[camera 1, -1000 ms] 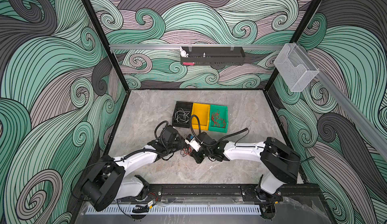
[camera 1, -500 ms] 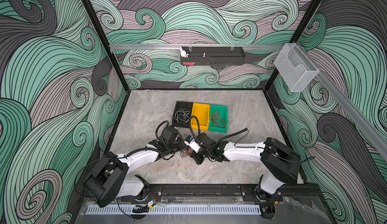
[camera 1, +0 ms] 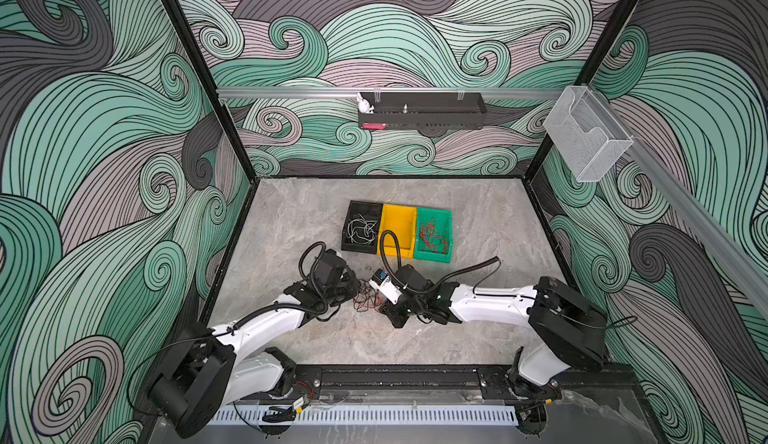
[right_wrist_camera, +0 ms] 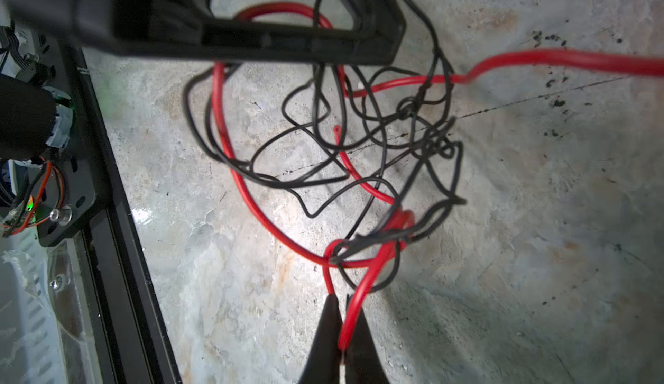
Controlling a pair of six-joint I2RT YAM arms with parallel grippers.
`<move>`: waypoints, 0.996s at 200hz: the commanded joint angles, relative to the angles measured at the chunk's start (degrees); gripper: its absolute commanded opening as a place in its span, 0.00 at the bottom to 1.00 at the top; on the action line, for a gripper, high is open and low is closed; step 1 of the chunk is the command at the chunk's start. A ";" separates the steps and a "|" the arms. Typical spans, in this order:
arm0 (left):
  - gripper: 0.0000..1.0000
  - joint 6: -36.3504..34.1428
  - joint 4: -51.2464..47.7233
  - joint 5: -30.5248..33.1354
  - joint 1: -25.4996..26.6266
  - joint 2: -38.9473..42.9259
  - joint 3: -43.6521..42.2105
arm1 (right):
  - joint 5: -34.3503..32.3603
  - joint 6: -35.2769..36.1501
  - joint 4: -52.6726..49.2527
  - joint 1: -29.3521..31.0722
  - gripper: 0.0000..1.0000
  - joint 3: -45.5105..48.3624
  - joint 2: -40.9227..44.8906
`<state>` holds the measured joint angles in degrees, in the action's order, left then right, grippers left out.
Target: Untangle the cables
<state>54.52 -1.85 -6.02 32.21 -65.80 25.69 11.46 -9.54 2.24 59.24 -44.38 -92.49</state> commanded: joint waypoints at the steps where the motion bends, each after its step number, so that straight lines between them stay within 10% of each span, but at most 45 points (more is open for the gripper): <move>1: 0.02 0.80 -2.57 2.40 -0.91 2.35 -0.73 | -0.25 -0.74 -1.91 0.27 0.03 1.53 1.37; 86: 0.04 4.42 -11.17 12.36 -1.58 14.01 -5.12 | -1.53 -0.12 -3.93 0.37 0.02 2.28 2.40; 135: 0.39 3.02 -6.00 7.58 -1.53 19.58 -9.52 | -1.25 0.48 -4.07 1.37 0.03 0.83 1.28; 199: 0.55 -1.51 -4.00 4.30 -1.60 20.80 -10.66 | -4.02 5.47 -5.14 4.19 0.03 -0.66 0.51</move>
<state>55.83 -7.90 0.54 30.89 -44.75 15.68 9.85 -7.35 -1.54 62.41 -43.57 -91.72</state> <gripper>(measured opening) 0.543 0.053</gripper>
